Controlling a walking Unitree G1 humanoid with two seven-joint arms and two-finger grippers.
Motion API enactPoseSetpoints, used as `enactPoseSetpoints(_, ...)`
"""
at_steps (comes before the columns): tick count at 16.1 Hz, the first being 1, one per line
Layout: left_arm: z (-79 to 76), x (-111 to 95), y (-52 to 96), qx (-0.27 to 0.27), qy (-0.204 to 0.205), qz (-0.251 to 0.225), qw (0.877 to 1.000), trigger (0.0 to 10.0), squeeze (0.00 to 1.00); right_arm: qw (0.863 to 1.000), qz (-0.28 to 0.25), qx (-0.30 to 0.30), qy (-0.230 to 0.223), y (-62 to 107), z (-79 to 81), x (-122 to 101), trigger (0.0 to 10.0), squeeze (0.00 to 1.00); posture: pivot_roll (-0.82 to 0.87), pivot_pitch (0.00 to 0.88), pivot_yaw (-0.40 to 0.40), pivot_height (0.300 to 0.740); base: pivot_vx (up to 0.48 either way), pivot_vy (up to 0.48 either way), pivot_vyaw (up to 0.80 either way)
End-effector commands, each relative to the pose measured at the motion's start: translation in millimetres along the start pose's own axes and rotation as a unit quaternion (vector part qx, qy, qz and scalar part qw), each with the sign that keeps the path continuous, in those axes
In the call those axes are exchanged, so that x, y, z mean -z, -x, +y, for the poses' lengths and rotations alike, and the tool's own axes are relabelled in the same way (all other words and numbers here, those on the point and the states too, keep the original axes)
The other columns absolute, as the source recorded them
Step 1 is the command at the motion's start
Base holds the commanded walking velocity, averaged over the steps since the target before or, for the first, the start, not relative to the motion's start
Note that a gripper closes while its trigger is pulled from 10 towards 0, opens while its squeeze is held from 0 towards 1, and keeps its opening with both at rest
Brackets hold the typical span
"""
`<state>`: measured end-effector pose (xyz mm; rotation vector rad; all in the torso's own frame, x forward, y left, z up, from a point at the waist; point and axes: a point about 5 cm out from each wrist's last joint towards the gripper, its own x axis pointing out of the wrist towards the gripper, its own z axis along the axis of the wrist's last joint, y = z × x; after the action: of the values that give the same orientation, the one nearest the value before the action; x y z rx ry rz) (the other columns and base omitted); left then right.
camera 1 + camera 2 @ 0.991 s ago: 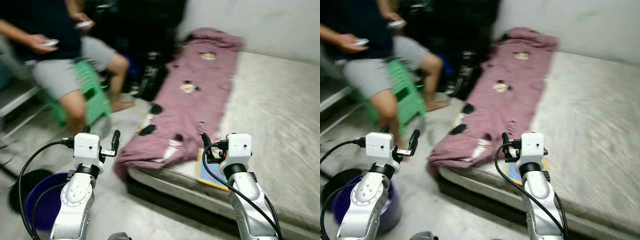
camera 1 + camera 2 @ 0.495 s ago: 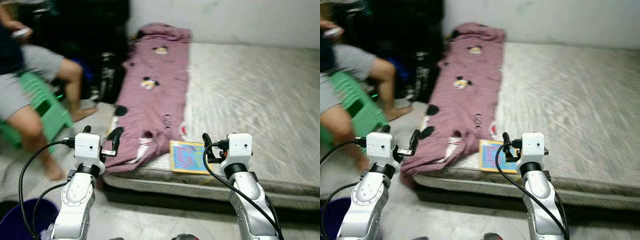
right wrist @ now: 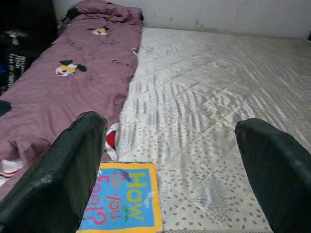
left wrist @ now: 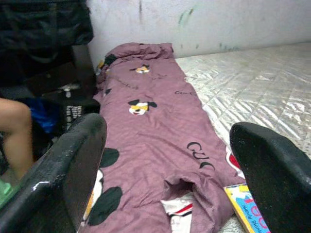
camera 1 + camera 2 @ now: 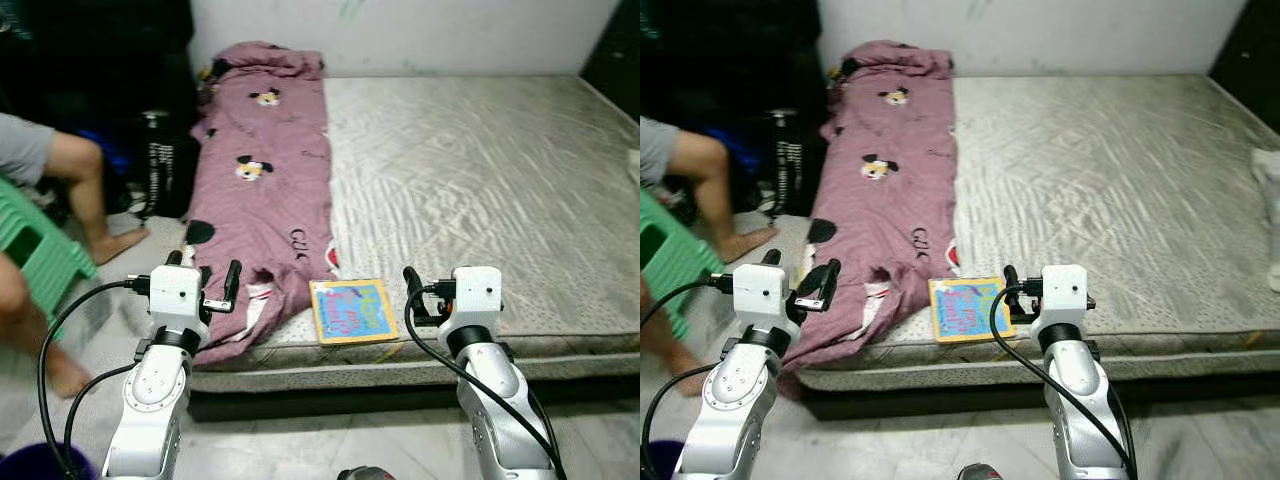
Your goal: Clean up the room
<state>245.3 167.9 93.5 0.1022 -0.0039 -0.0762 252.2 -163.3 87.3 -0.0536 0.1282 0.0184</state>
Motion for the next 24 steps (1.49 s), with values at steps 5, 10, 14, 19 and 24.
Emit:
enactPoseSetpoints(5, -0.6, -2.6, -1.6, 0.007, -0.003, -0.005, 1.000, 10.0, 0.00, 1.000, -0.005, -0.006, -0.001, -2.6, 2.2, -2.7, 10.0, 0.00, 0.00, 0.000, 0.010, 0.740, 0.000, 0.000, -0.74)
enactPoseSetpoints(10, -1.4, -2.5, -1.0, 0.009, 0.000, -0.003, 1.000, 10.0, 0.00, 1.000, -0.006, -0.006, 0.000, -2.1, 1.6, -3.0, 10.0, 0.00, 0.00, 0.000, 0.009, 0.740, 0.000, 0.000, 0.00)
enactPoseSetpoints(14, -1.6, -3.3, -0.2, 0.013, 0.003, -0.007, 1.000, 10.0, 0.00, 1.000, -0.005, -0.008, 0.001, -2.4, 1.8, -2.9, 10.0, 0.00, 0.00, 0.000, 0.007, 0.740, 0.123, 0.000, 0.00)
enactPoseSetpoints(19, -1.6, -3.3, -0.4, 0.015, 0.004, -0.008, 1.000, 10.0, 0.00, 1.000, -0.005, -0.007, 0.001, -3.0, 2.0, -2.9, 10.0, 0.00, 0.00, 0.000, 0.009, 0.740, 0.270, 0.000, 0.00)
enactPoseSetpoints(24, -1.3, -3.5, -0.5, 0.016, 0.003, -0.008, 1.000, 10.0, 0.00, 1.000, -0.005, -0.008, 0.000, -3.3, 2.2, -2.9, 10.0, 0.00, 0.00, 0.000, 0.011, 0.740, 0.283, 0.000, 0.00)
